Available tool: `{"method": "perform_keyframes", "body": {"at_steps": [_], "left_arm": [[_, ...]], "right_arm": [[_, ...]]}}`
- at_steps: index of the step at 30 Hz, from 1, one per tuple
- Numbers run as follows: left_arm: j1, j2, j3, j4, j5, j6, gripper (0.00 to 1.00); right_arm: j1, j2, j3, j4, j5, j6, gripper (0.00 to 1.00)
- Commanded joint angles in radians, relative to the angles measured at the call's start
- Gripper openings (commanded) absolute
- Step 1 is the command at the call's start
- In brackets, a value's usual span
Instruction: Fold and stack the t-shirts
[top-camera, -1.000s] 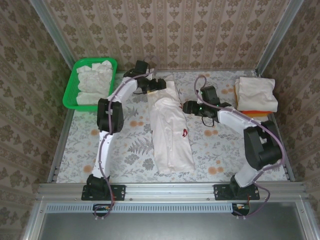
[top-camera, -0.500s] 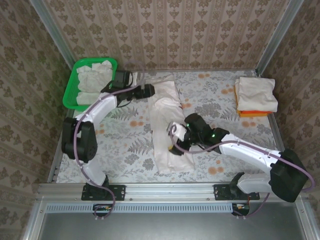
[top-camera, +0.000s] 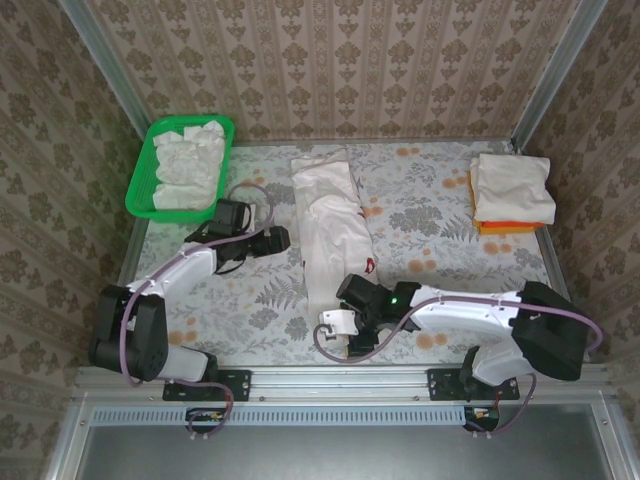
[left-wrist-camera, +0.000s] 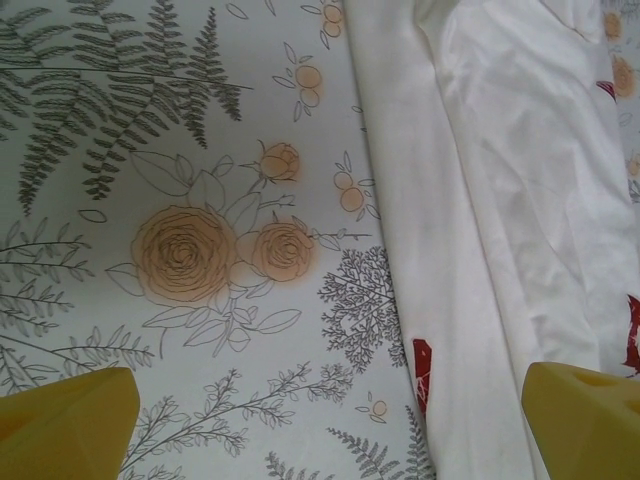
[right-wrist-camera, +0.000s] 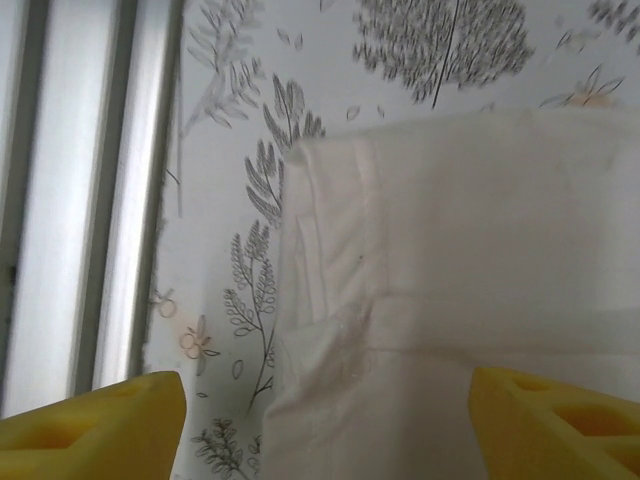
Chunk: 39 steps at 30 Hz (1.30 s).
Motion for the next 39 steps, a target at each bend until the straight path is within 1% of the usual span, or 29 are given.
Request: {"method": "perform_keyframes", "body": {"at_steps": [1,7,8,10,12,14,15,17,19,22,25,28,31,33,34,39], "left_arm": [[0.005,-0.016,-0.007,0.029,-0.020,-0.018,1.00],[0.006,-0.014,0.010,0.016,-0.020,0.001,1.00],[0.005,-0.014,0.010,0.015,-0.020,0.003,1.00],[0.005,-0.012,0.010,0.012,-0.022,0.007,1.00],[0.005,-0.010,0.006,0.009,-0.025,0.011,1.00],[0.006,-0.007,0.000,0.011,-0.028,0.013,1.00],[0.006,-0.007,-0.002,0.014,-0.028,0.010,1.00],[0.007,-0.001,-0.006,0.020,-0.026,0.009,1.00],[0.005,0.002,-0.007,0.025,-0.025,0.005,1.00],[0.002,-0.002,-0.007,0.034,-0.020,0.008,1.00],[-0.012,-0.016,-0.013,0.056,-0.017,0.062,1.00],[-0.014,-0.035,-0.003,0.043,-0.027,0.153,1.00],[-0.013,-0.081,-0.004,0.038,-0.053,0.240,1.00],[-0.013,-0.122,-0.004,0.016,-0.051,0.291,1.00],[-0.016,-0.146,-0.004,-0.004,-0.051,0.327,1.00],[-0.027,-0.284,-0.015,-0.103,-0.053,0.413,1.00]], "right_arm": [[0.007,0.058,-0.002,-0.016,0.078,-0.049,0.74],[0.010,0.137,0.010,0.022,0.175,-0.068,0.64],[0.010,0.147,0.011,0.026,0.186,-0.070,0.60],[0.010,0.163,0.015,0.020,0.208,-0.073,0.45],[0.013,0.173,0.013,0.014,0.220,-0.075,0.35],[0.015,0.173,0.012,0.011,0.228,-0.074,0.19],[0.016,0.172,0.012,0.008,0.227,-0.073,0.13],[0.016,0.163,0.012,-0.002,0.219,-0.068,0.06],[0.018,0.142,0.021,-0.040,0.196,-0.062,0.02],[0.019,0.084,0.040,-0.114,0.129,-0.048,0.02],[0.019,0.015,0.076,-0.218,0.063,-0.044,0.01],[0.003,-0.023,0.121,-0.295,0.077,-0.087,0.01],[-0.049,-0.023,0.190,-0.347,0.094,-0.146,0.01],[-0.088,-0.014,0.238,-0.358,0.103,-0.186,0.01],[-0.108,0.000,0.264,-0.360,0.108,-0.207,0.01],[-0.197,0.114,0.417,-0.344,0.106,-0.305,0.01]]}}
